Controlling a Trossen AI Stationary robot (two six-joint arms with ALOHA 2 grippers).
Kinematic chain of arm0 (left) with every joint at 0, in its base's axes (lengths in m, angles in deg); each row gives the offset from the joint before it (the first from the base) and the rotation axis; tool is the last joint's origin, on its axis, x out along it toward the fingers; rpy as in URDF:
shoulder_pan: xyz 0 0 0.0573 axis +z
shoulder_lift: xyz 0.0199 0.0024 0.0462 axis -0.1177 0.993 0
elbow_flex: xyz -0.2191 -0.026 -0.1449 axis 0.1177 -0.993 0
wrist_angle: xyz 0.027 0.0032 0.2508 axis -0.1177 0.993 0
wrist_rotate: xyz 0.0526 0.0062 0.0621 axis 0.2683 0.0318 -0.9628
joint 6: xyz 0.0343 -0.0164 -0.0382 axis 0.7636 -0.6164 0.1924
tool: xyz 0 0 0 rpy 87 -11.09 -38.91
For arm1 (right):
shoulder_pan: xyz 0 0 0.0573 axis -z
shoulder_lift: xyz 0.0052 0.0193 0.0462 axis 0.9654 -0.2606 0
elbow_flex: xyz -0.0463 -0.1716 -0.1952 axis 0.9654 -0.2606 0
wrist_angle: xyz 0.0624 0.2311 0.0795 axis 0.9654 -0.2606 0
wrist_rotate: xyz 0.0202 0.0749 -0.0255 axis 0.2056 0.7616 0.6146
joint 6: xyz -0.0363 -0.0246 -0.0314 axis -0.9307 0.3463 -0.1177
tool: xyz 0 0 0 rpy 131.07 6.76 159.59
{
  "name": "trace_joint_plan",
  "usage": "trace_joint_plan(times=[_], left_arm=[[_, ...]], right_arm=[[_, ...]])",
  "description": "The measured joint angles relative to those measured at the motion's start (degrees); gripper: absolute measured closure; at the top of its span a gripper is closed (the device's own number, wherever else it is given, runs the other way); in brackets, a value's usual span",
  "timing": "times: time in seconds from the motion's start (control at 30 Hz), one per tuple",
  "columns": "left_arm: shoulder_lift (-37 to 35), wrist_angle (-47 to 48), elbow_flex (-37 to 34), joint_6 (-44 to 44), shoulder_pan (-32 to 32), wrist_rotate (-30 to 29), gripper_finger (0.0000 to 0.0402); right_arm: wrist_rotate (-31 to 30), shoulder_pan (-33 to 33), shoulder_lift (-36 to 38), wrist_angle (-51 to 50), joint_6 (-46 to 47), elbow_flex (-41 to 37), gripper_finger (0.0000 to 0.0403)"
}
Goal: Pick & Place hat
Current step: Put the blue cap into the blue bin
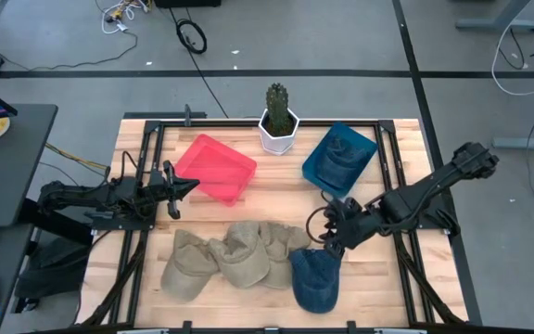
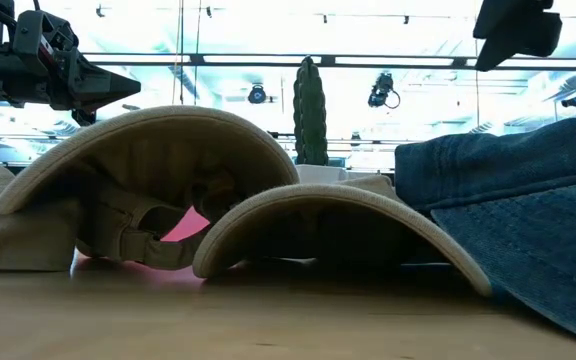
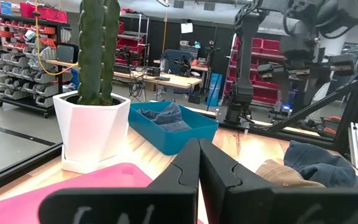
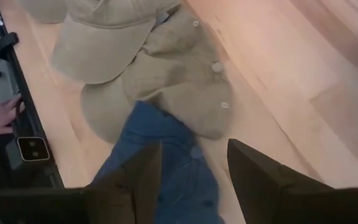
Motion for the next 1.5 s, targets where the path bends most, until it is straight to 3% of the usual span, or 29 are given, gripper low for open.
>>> trace_joint_plan(times=[0.33,0.53,0.97,1.5], left_arm=[[0.0,0.0,0.0,0.0,0.0,0.0,0.0396],[0.0,0.0,0.0,0.0,0.0,0.0,0.0396],[0.0,0.0,0.0,0.0,0.0,0.0,0.0396],[0.0,0.0,0.0,0.0,0.0,0.0,0.0396]], right_arm=[[-3.0,-5.2,-10.0,-5.8,-4.0,14.1,0.0218],[-1.9,-7.5,-14.0,-7.3,-3.5,17.9,0.0218],[-0.4,-13.2,-22.1,-3.8,-2.4,18.1,0.0218],[1.0,-14.7,-26.2,0.3,-3.1,14.7,0.0218]])
